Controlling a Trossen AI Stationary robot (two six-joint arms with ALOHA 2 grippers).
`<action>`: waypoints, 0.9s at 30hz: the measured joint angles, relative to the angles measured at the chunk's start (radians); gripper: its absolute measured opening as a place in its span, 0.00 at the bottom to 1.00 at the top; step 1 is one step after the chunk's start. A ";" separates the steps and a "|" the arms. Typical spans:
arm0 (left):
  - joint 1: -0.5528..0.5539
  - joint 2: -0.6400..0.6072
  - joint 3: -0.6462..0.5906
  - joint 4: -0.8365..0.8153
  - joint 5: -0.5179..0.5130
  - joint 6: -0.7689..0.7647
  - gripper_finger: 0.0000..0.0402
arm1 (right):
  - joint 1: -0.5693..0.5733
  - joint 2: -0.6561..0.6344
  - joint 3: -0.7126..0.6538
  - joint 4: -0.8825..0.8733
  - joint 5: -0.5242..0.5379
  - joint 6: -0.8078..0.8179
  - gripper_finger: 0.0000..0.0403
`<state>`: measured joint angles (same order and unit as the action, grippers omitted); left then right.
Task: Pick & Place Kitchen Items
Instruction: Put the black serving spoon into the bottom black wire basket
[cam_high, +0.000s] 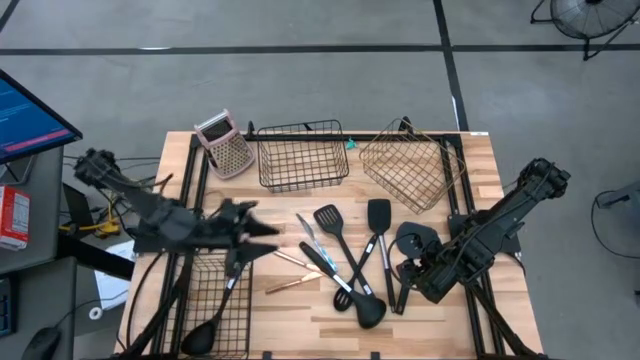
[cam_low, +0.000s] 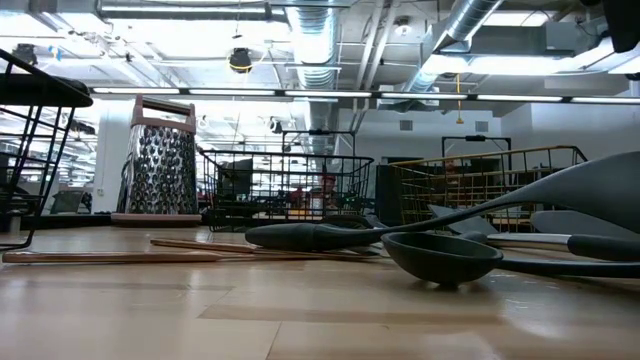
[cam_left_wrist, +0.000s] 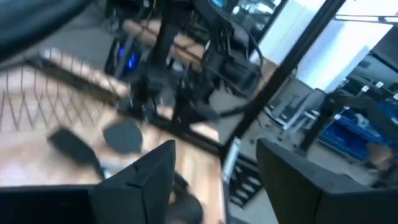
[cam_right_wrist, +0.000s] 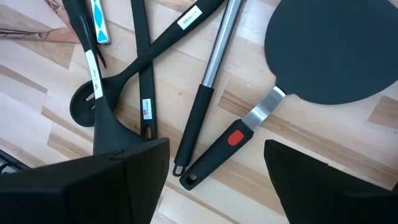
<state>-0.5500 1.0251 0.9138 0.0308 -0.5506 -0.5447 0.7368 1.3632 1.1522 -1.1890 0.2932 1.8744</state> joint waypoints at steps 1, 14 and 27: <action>0.038 0.021 0.000 0.036 0.034 0.032 0.54 | 0.000 0.000 0.000 -0.001 0.000 0.000 0.64; 0.283 0.383 0.079 0.163 0.419 0.266 0.66 | 0.000 0.000 0.000 0.019 0.000 0.000 0.64; 0.281 0.677 0.160 0.165 0.510 0.585 0.67 | 0.000 0.000 0.000 0.019 0.003 -0.026 0.64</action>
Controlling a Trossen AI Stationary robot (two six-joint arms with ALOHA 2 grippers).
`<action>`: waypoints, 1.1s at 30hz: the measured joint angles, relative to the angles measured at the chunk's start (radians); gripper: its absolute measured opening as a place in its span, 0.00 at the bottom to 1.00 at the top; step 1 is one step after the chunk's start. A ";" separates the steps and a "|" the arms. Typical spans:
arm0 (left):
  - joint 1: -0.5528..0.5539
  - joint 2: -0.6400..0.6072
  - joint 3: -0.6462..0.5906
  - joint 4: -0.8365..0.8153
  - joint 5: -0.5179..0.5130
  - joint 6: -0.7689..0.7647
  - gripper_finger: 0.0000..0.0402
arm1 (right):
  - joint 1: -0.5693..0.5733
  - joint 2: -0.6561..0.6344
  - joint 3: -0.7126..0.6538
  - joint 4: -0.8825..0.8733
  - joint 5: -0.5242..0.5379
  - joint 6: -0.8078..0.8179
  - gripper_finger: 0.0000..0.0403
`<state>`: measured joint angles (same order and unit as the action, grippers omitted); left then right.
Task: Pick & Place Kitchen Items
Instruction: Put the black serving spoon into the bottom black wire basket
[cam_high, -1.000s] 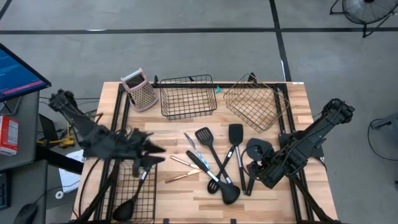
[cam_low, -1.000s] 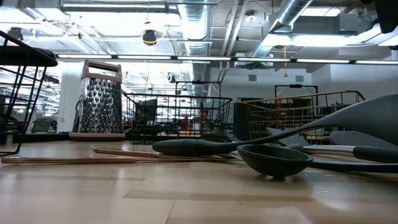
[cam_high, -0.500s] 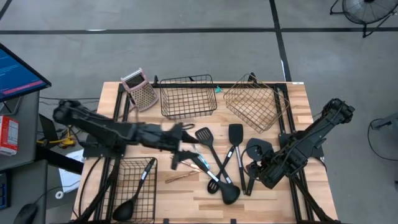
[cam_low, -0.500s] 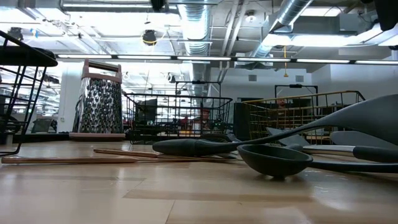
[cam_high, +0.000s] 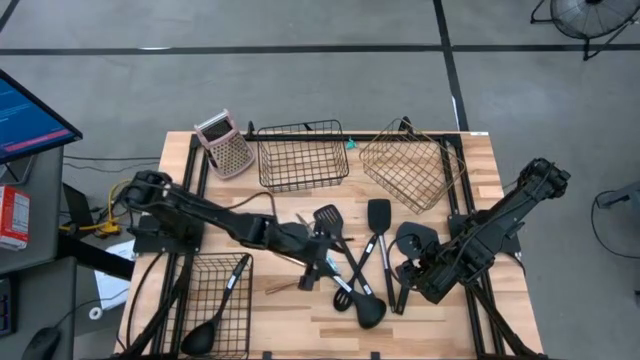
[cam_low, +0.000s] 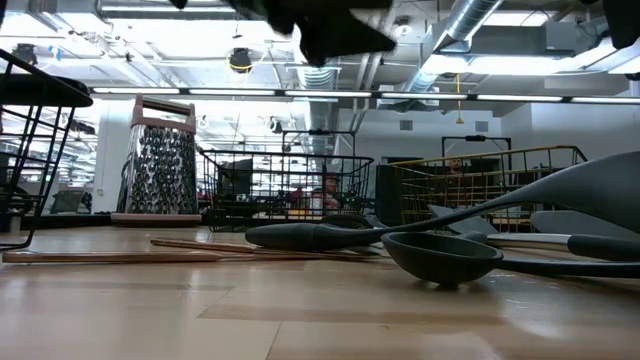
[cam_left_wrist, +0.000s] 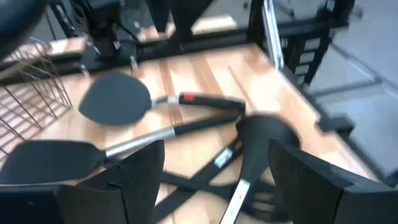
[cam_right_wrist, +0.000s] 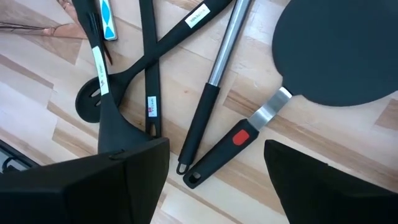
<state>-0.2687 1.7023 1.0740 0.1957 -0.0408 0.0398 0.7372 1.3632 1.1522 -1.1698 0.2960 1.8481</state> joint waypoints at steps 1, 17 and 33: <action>0.000 0.015 0.000 0.002 0.012 0.016 0.67 | 0.000 0.000 0.000 0.000 0.002 0.000 0.64; 0.003 0.177 0.000 0.025 0.066 0.151 0.67 | 0.000 0.000 0.000 0.003 0.004 0.001 0.64; 0.025 0.279 0.000 0.034 0.125 0.165 0.67 | 0.000 0.000 0.000 0.004 0.019 0.003 0.64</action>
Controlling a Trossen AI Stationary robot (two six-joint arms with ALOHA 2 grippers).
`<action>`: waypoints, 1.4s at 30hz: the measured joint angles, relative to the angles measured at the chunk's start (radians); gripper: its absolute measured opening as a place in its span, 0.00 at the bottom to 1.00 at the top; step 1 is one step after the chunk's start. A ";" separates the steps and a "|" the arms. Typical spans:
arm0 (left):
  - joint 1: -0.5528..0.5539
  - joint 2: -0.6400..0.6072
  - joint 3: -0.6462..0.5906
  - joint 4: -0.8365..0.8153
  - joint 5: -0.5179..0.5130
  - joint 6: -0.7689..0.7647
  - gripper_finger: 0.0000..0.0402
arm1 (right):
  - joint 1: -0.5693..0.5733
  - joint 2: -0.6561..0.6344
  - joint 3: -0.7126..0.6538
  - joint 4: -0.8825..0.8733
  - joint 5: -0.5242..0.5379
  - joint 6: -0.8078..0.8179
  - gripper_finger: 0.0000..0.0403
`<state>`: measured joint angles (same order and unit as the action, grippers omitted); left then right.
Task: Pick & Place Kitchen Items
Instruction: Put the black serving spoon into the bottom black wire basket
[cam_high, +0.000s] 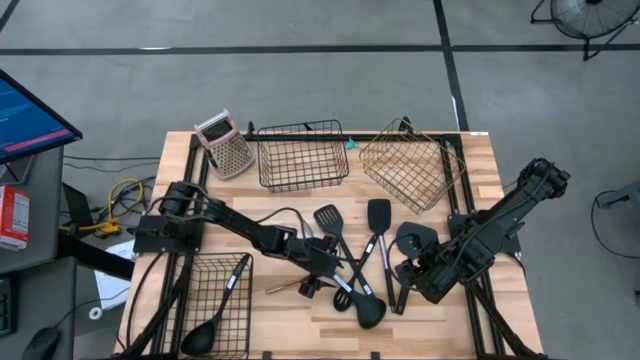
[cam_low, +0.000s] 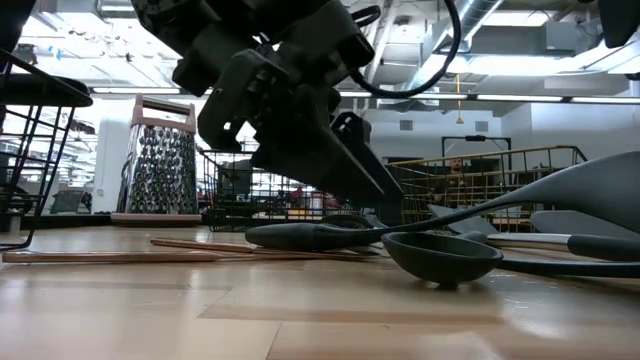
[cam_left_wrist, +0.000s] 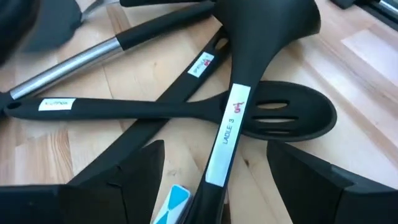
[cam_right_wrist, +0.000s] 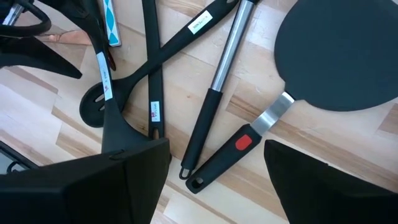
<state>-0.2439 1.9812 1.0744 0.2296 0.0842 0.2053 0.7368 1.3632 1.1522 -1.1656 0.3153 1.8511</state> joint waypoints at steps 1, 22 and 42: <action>0.004 0.005 0.000 -0.003 -0.001 0.000 0.67 | 0.000 0.000 0.000 0.001 0.000 0.000 0.64; 0.030 0.042 -0.001 -0.039 -0.032 0.001 0.29 | 0.000 0.000 0.000 0.039 0.000 0.008 0.64; 0.034 -0.043 -0.001 -0.053 -0.064 -0.012 0.02 | 0.000 0.000 0.000 0.048 0.000 0.008 0.64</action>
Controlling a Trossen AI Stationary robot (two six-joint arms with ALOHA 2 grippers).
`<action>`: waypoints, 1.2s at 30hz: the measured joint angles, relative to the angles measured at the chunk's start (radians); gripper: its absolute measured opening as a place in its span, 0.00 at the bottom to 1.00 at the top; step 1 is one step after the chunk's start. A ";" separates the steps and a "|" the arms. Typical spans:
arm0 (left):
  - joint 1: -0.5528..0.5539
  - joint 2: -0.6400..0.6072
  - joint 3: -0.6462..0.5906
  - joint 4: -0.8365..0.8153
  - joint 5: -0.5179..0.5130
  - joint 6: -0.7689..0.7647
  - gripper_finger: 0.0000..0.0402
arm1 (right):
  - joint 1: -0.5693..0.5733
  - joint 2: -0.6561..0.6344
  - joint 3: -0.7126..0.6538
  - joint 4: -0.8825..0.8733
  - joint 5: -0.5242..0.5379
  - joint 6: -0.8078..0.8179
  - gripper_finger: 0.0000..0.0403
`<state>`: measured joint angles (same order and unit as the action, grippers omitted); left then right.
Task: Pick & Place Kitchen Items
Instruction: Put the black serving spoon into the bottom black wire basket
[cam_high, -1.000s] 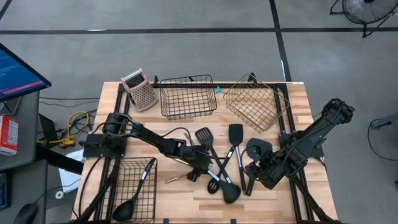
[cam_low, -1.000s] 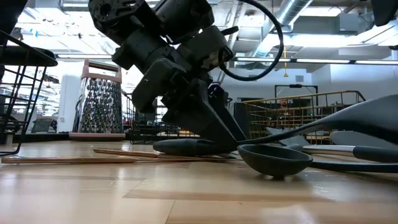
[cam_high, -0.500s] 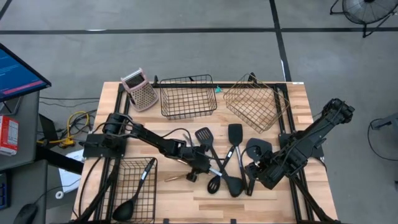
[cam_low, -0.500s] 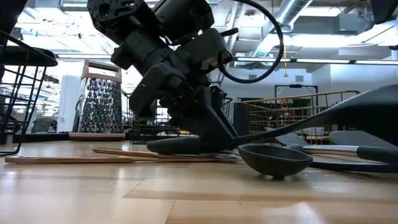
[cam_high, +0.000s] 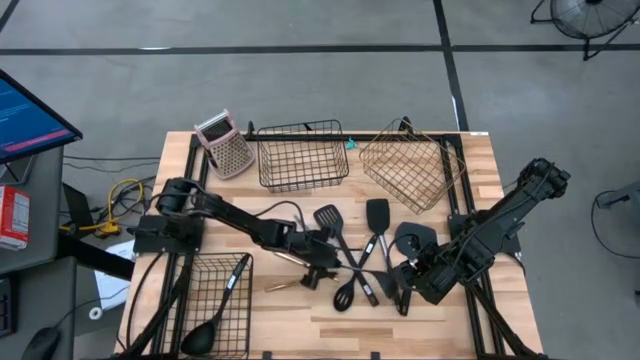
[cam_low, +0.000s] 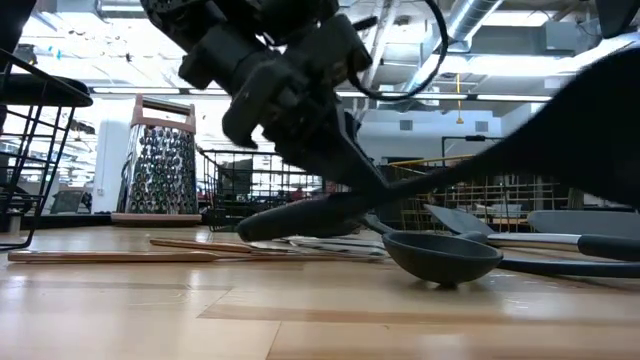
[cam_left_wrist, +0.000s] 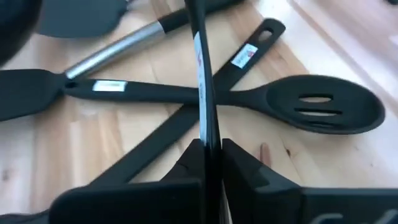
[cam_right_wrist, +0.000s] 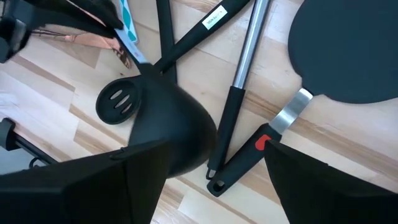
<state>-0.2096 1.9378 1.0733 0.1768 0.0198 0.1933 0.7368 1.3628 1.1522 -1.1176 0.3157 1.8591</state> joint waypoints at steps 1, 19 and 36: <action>-0.001 -0.010 0.000 -0.003 -0.003 -0.001 0.02 | 0.000 0.000 0.000 0.000 0.000 0.000 0.64; 0.021 -0.183 0.000 -0.236 -0.091 0.011 0.01 | 0.000 0.000 0.000 -0.003 0.002 -0.001 0.64; 0.021 -0.326 0.000 -0.431 -0.182 0.039 0.01 | 0.000 0.000 0.000 -0.003 0.001 -0.027 0.64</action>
<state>-0.1883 1.6114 1.0733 -0.2540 -0.1626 0.2321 0.7372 1.3628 1.1519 -1.1205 0.3165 1.8322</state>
